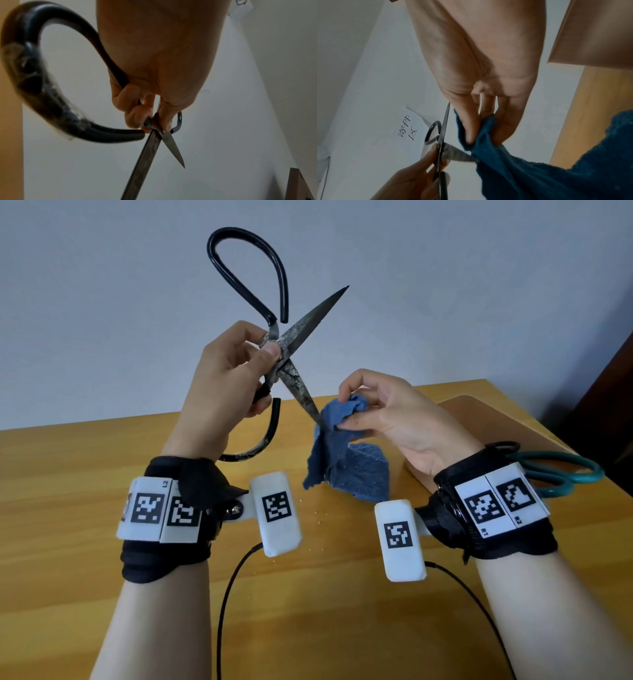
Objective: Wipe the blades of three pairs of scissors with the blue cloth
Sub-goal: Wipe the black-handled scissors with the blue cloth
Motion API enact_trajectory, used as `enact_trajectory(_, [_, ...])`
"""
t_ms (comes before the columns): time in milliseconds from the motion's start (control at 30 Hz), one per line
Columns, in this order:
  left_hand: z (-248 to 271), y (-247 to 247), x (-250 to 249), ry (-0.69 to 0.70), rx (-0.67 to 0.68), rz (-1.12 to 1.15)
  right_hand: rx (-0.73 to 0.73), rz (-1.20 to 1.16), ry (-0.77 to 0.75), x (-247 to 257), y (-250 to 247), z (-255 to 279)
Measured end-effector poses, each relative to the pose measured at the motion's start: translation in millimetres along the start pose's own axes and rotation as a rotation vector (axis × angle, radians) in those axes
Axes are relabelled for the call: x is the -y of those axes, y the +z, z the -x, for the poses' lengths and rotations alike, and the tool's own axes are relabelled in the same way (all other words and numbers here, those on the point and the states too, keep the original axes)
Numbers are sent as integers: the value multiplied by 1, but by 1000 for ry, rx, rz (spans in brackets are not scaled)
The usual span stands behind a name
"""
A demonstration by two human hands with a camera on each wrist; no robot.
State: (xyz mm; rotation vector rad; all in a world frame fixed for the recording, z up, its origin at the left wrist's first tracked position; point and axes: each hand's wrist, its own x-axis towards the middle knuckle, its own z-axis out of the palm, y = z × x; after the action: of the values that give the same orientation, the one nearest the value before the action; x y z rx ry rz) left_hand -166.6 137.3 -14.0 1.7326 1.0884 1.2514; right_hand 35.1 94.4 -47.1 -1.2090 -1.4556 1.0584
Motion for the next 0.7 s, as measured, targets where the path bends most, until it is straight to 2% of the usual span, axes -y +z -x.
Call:
enact_trajectory(100, [-1,-12,4,-12,-23,-18,-113,-126,-40,0,-5,-2])
enact_trajectory(400, [-1,-19,4,-14,1,1,-304,-143,-135,3,-4,-2])
enact_trajectory(567, [0,-16,0,14,25,7,-267,-200,-156,4,-2,-1])
enact_trajectory(700, [0,-15,-1,18,39,8,-248,-78,-148,2,1,0])
